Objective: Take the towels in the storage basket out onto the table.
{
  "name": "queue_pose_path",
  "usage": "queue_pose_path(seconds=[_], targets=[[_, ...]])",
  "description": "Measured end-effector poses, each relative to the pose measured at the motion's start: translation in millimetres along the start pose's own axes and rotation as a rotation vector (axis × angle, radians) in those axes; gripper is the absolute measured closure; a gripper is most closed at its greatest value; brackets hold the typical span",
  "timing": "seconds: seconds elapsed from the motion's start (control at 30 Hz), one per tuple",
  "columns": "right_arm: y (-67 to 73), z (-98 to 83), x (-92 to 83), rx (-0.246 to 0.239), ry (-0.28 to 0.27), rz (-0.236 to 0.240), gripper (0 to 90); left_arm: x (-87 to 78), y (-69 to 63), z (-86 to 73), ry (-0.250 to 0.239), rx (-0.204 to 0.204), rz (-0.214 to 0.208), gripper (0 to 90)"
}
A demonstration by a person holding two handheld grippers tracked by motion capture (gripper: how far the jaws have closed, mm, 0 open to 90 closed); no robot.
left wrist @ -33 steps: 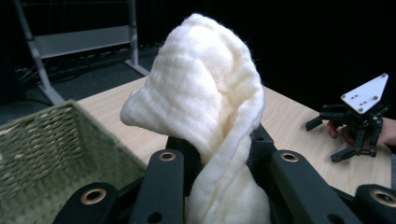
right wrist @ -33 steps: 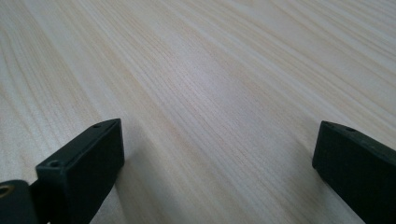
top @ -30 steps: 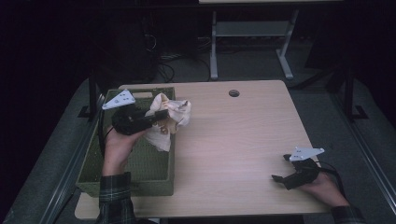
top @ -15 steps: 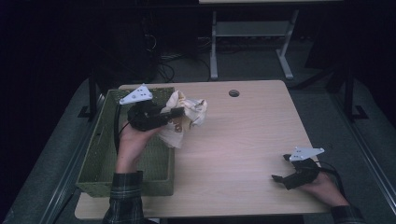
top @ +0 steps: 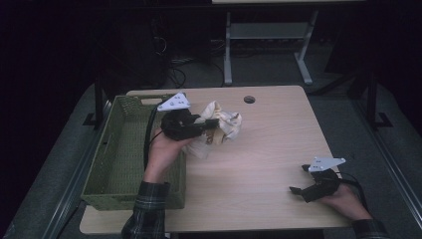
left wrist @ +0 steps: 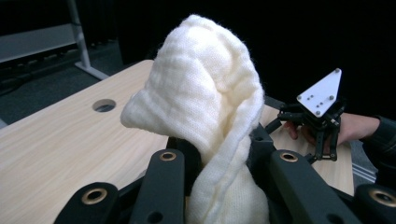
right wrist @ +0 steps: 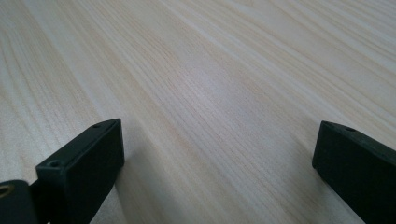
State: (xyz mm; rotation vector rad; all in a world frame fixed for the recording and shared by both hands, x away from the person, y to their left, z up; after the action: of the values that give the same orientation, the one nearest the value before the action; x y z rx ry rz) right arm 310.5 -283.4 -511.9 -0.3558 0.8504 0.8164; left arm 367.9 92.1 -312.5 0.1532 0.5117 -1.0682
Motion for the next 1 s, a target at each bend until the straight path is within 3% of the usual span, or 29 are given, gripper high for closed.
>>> queue_pose_path(seconds=[0.47,0.7,0.87,1.0], targets=[[0.3,0.0,0.0,0.003,0.0,0.002,1.9,44.3,-24.9,3.2,0.025,0.027,-0.06,74.0],[0.3,0.0,0.0,0.003,-0.001,0.002,1.9,66.8,-31.9,-3.4,0.05,0.029,-0.068,74.2],[0.3,0.0,0.0,0.003,-0.001,0.002,1.9,79.9,-37.6,-9.0,0.054,0.008,-0.091,74.2],[0.0,-0.1,0.0,0.0,0.0,-0.001,2.0,95.9,-45.5,-16.6,0.1,0.019,-0.102,74.2]])
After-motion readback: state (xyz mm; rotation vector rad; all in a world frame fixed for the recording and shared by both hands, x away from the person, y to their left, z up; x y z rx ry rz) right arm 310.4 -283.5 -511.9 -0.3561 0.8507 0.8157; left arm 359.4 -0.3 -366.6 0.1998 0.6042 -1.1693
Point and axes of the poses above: each handheld gripper's, and its own axes: x roughly forward along the jaws, z roughly out of its top, y roughly to its left, the point moved 4 cm from there along x, roughly forward along the jaws, and after that the axes turned 6 degrees about y, right-handed, at the moved point
